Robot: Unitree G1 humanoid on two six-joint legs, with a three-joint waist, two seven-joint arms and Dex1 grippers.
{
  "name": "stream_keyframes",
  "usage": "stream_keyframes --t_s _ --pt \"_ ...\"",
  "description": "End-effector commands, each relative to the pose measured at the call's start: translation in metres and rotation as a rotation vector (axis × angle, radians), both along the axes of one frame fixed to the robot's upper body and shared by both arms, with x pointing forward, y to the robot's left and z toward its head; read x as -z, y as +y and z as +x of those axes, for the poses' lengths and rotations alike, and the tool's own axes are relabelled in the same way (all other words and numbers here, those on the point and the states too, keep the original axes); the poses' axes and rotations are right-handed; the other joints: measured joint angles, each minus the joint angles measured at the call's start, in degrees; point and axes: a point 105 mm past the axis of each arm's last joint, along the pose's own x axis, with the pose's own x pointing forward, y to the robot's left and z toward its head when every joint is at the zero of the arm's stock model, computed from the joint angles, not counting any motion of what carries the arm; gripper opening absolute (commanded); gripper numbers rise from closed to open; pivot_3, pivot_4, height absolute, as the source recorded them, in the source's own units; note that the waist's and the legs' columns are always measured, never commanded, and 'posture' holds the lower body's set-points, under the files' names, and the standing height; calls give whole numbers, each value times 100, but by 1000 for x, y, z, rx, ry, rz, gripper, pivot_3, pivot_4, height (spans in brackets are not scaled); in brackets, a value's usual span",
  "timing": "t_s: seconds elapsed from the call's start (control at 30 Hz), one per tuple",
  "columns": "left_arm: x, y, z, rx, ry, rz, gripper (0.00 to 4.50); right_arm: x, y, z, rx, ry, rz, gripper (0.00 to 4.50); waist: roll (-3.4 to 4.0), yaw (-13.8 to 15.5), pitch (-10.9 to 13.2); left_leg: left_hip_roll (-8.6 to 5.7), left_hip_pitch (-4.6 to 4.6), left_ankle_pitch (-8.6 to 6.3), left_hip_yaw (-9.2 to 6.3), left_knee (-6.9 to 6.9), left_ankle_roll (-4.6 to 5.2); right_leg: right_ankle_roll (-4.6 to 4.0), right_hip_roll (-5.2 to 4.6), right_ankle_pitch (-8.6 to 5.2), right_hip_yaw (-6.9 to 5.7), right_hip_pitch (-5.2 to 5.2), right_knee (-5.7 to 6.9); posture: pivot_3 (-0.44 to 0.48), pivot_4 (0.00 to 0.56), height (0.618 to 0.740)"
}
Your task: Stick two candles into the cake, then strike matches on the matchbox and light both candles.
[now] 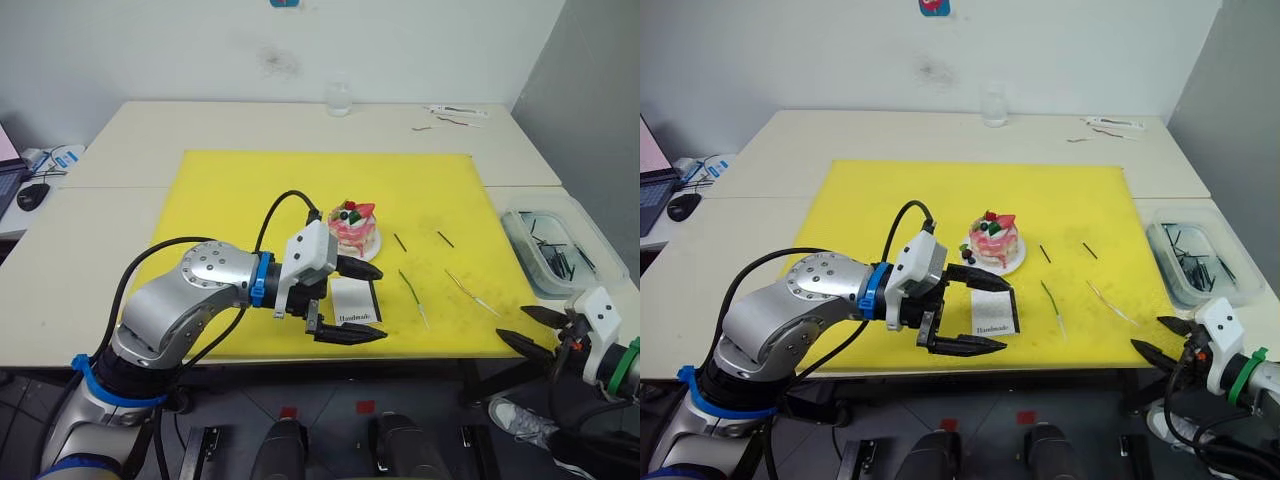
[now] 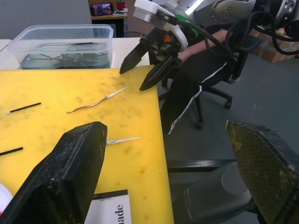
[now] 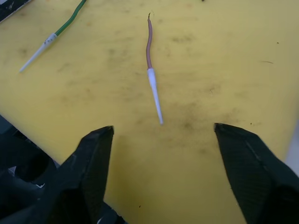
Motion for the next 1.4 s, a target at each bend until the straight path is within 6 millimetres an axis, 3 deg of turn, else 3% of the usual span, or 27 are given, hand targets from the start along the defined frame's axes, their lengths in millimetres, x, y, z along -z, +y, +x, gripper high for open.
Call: stream_keyframes --t_s 0.03,0.3,0.47,0.7,0.73,0.9,0.97,1.03,1.13,1.27,1.4 --pt "-7 -2 1 4 -42 -29 4500 -4 3 5 -29 -39 -24 3646 0 2 0 0 0 0 -1 0 0 0 0 0 0 0 0 0 150 740" --pt "-6 -2 3 -10 -52 -34 4500 6 2 13 -45 -17 -65 3646 0 -1 0 0 -1 0 -1 0 0 0 0 0 0 0 -1 0 150 740" --pt "-6 -1 3 -17 -50 -32 4500 4 6 14 -63 -10 -43 2585 1 -2 0 0 0 0 -1 1 0 0 0 0 0 0 0 0 150 740" --pt "-5 -1 3 -25 -47 -35 4500 -1 12 11 -76 -8 -37 190 1 1 -1 0 -1 0 -2 1 0 0 0 0 0 0 0 0 150 740" --pt "-5 -1 3 -26 -47 -35 4500 -2 13 11 -76 -8 -37 40 1 1 -1 0 -1 0 -1 1 0 0 0 0 0 0 -1 0 150 740" --pt "-2 0 5 -47 -8 -54 4500 -18 19 10 -77 -54 -28 40 2 1 -1 0 -1 0 -2 0 0 0 0 0 0 0 0 0 150 740" --pt "0 1 9 -83 57 -101 4500 -34 25 12 -74 -113 -2 40 3 1 -2 0 -1 0 -1 0 0 0 0 0 1 -1 0 0 150 740" --pt "-4 1 21 -163 203 -255 4500 -62 39 17 -84 -212 40 40 5 0 -2 0 -1 0 -1 0 0 0 0 0 1 -1 1 0 150 740" --pt "-11 -4 31 -226 372 -433 3957 -92 62 22 -105 -320 90 0 4 -1 -2 1 -2 0 -7 9 0 4 0 2 -3 1 6 0 150 740" --pt "-15 -18 51 -325 504 -570 2719 -117 97 28 -155 -420 136 0 4 8 -2 0 -5 0 -12 13 0 5 2 2 -6 2 4 0 150 740" --pt "-18 -37 60 -335 531 -625 2719 -132 117 31 -171 -479 182 0 4 14 -3 -4 -17 0 -11 13 0 21 2 12 -5 -2 -1 0 150 740"
